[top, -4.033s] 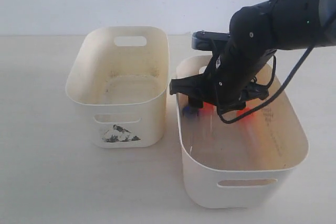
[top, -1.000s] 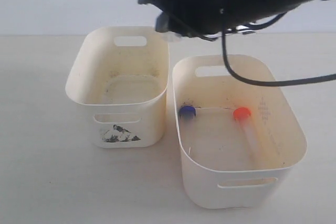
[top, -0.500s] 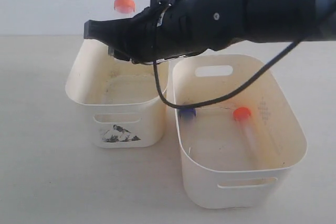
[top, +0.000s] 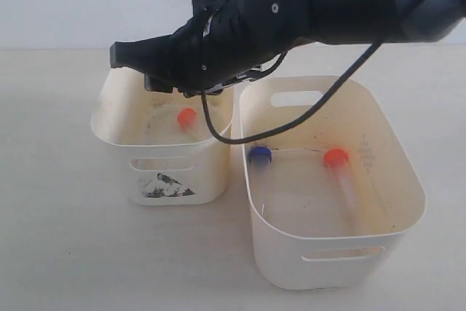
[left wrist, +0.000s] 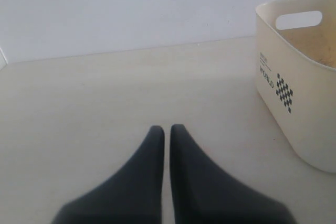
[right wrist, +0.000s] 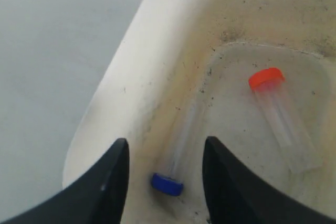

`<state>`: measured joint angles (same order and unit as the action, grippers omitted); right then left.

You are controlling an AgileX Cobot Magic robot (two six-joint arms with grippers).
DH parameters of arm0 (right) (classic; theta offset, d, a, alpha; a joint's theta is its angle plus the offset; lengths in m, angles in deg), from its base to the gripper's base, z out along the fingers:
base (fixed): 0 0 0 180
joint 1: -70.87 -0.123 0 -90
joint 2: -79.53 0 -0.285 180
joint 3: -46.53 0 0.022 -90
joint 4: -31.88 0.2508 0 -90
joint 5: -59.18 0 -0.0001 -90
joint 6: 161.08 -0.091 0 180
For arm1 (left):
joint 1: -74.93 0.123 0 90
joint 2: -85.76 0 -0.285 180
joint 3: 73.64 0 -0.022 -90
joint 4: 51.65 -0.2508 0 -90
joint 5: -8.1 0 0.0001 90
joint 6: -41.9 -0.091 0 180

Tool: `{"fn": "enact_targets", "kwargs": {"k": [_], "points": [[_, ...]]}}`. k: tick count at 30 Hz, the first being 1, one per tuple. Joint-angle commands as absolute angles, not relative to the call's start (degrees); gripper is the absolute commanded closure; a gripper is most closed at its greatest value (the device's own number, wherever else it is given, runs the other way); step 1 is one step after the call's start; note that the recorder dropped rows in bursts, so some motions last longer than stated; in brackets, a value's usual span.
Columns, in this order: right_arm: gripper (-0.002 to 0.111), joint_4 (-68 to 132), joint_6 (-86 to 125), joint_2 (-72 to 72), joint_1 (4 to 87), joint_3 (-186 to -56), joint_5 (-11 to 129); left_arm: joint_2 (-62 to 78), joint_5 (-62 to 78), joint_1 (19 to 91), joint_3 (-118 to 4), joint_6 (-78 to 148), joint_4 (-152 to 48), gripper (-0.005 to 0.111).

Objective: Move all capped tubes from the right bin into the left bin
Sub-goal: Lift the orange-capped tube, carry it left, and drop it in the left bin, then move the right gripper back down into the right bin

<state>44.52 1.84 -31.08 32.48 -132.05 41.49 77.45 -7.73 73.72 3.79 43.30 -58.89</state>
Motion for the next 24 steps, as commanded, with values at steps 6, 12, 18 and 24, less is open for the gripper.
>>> {"fn": "enact_targets", "kwargs": {"k": [6, 12, 18, 24], "points": [[0.065, 44.0, 8.8, -20.3, 45.9, -132.4, 9.4, 77.6, -6.9, 73.8, 3.6, 44.0, -58.5, 0.102], [0.065, 40.9, 9.1, -20.8, 46.2, -132.3, 0.7, 77.6, -6.9, 73.8, 3.6, 44.0, -58.5, 0.102], [0.065, 31.2, 5.5, -20.8, 46.2, -132.3, -7.1, 77.6, -6.9, 73.8, 3.6, 44.0, -58.5, 0.102], [0.065, 31.9, 2.7, -20.8, 46.2, -132.3, -10.7, 77.6, -6.9, 73.8, 3.6, 44.0, -58.5, 0.102]]}}
